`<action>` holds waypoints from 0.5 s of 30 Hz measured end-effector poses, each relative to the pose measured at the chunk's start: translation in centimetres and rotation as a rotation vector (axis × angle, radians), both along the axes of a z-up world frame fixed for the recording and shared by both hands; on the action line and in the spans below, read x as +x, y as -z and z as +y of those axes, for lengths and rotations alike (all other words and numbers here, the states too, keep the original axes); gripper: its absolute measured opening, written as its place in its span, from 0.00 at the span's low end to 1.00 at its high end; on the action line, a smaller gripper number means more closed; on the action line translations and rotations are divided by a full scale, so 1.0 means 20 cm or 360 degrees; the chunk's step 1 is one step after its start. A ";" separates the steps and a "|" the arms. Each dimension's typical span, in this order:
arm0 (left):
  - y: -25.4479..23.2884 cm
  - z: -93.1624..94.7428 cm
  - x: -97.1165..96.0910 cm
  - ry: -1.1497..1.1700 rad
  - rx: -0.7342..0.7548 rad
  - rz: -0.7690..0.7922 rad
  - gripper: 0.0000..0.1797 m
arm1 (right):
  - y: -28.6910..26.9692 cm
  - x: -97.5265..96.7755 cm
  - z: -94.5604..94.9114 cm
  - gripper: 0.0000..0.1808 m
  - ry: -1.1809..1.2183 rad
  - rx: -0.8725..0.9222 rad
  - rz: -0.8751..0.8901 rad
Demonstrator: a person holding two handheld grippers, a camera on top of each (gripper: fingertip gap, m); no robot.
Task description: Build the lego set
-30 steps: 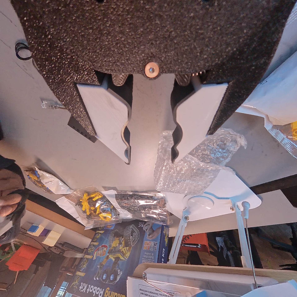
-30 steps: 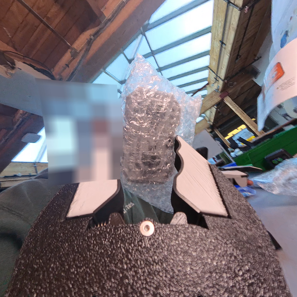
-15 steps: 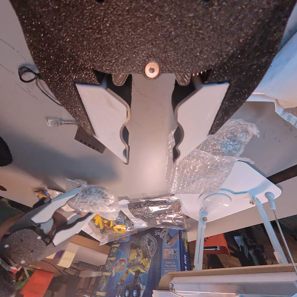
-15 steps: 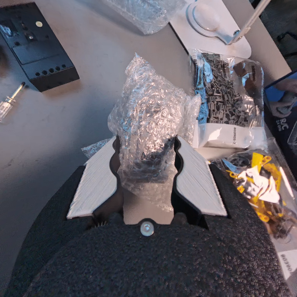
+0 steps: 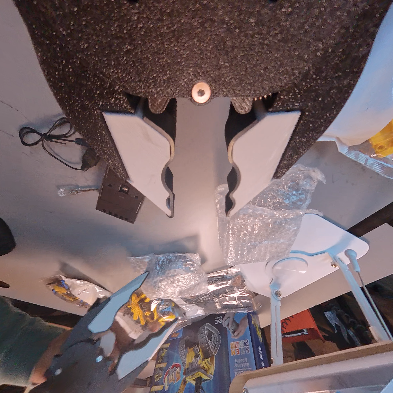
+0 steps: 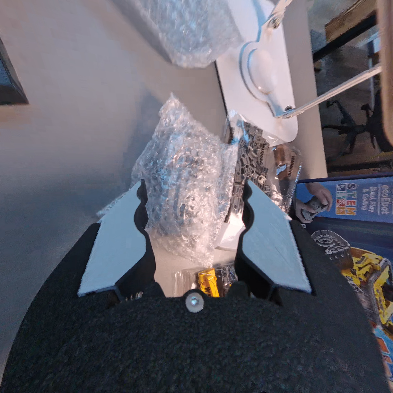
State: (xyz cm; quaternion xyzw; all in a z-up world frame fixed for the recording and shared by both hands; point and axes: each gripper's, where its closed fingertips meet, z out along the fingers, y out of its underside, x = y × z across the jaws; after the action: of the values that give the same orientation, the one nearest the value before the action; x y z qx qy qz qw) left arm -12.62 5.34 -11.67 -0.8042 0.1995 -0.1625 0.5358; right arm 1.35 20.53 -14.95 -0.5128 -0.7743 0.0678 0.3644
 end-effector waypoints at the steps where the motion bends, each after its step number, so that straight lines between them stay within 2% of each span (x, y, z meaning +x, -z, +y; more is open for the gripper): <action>1: 0.01 0.01 -0.02 -0.0052 -0.0018 0.0009 0.26 | -0.07 -0.01 -0.03 0.49 0.0016 -0.0048 0.0114; 6: 0.08 0.09 -0.13 -0.0303 -0.0039 0.0155 0.30 | -0.32 -0.02 -0.25 0.42 0.0055 -0.0197 0.0563; 10: 0.18 0.20 -0.12 -0.0358 -0.0083 0.0438 0.37 | -0.28 -0.05 -0.52 0.37 -0.0028 -0.0373 0.0677; 11: 0.22 0.22 -0.13 -0.0370 -0.0121 0.0536 0.35 | -0.25 -0.06 -0.57 0.37 -0.0045 -0.0382 0.0665; 12: 0.26 0.24 -0.14 -0.0382 -0.0160 0.0641 0.29 | -0.22 -0.07 -0.61 0.37 -0.0059 -0.0371 0.0642; 13: 0.29 0.25 -0.15 -0.0380 -0.0193 0.0731 0.15 | -0.18 -0.07 -0.63 0.37 -0.0070 -0.0346 0.0612; 14: 0.30 0.25 -0.15 -0.0362 -0.0208 0.0782 0.05 | -0.16 -0.07 -0.65 0.37 -0.0081 -0.0313 0.0593; 15: 0.30 0.24 -0.14 -0.0339 -0.0208 0.0786 0.03 | -0.15 -0.07 -0.66 0.36 -0.0085 -0.0285 0.0589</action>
State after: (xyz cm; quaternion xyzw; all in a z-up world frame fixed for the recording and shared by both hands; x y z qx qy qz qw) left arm -15.41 10.15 -17.64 -0.8687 0.2276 0.0833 0.4320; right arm -0.14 7.35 -11.88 -0.5012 -0.6983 0.2392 0.4516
